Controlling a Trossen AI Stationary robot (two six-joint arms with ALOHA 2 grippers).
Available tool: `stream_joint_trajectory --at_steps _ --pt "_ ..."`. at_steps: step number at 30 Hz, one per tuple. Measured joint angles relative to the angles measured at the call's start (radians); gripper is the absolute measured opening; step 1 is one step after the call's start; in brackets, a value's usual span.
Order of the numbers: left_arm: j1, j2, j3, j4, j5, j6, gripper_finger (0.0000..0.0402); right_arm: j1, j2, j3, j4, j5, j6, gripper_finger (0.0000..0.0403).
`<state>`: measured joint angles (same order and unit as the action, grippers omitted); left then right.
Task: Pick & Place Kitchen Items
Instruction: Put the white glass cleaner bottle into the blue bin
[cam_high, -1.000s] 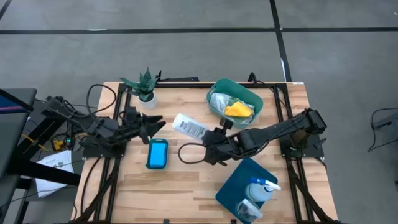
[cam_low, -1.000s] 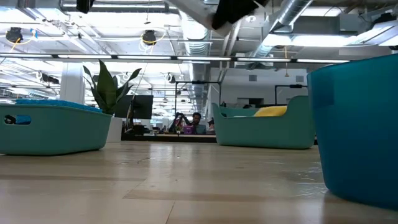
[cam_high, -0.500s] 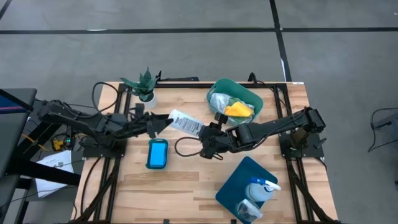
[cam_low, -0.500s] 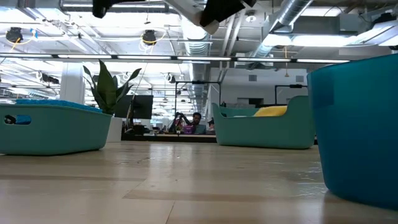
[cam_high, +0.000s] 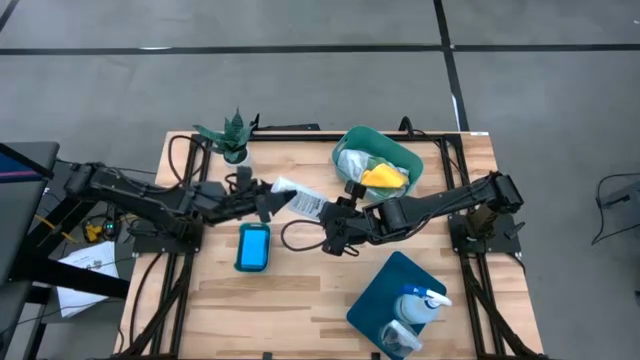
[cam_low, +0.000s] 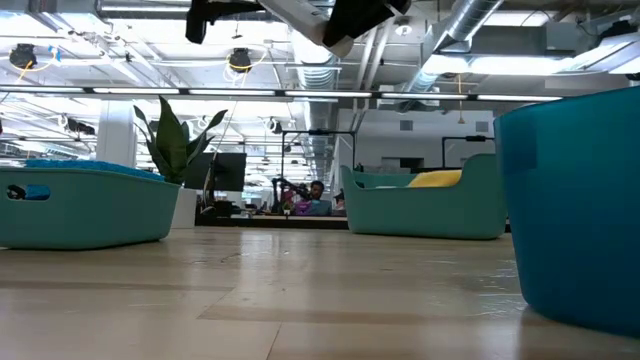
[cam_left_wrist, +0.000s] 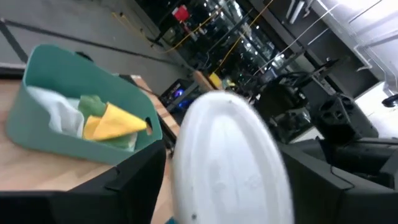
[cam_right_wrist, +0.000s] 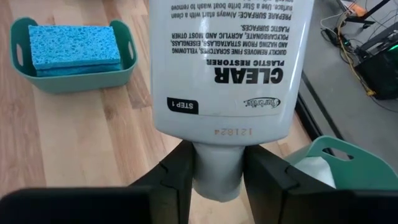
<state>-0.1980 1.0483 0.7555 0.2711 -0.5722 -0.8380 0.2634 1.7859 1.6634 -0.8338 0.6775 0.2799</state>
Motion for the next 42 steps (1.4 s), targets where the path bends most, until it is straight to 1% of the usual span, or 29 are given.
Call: stream_joint_trajectory --at_steps 5,13,17,24,26,31,34,38,40,42 --pt "0.014 -0.021 0.000 0.031 -0.003 0.046 0.0238 0.000 0.000 0.000 0.000 0.000 0.008 0.0103" --pt "0.011 -0.043 0.000 -0.023 0.012 0.048 0.0189 -0.011 0.000 0.000 -0.004 -0.004 0.016 0.0103" --pt "0.009 -0.043 0.000 -0.032 0.015 0.048 0.0179 -0.014 0.000 0.000 -0.007 -0.004 0.020 0.0103" --pt "0.009 -0.044 0.000 -0.034 0.022 0.048 0.0175 -0.014 0.000 0.000 -0.005 -0.004 0.031 0.0104" --pt "0.009 -0.045 0.000 -0.045 0.022 0.048 0.0166 -0.014 0.001 0.000 0.000 -0.004 0.033 0.0122" --pt "0.008 -0.045 0.000 -0.055 0.029 0.048 0.0128 -0.014 0.001 0.000 0.016 -0.009 0.041 0.0203" --pt "0.008 -0.046 0.000 -0.057 0.025 0.048 0.0126 -0.016 0.001 0.000 0.028 -0.023 0.039 0.0235" --pt "0.020 -0.063 0.000 -0.076 0.025 0.044 0.0124 -0.010 0.001 0.000 0.041 -0.022 0.059 0.0246" --pt "0.022 -0.080 0.000 -0.100 0.008 0.040 0.0124 -0.007 0.001 0.000 0.054 -0.021 0.062 0.0247" --pt "0.022 -0.103 0.000 -0.142 -0.030 0.043 0.0124 -0.001 0.001 0.001 0.073 -0.016 0.065 0.0247"
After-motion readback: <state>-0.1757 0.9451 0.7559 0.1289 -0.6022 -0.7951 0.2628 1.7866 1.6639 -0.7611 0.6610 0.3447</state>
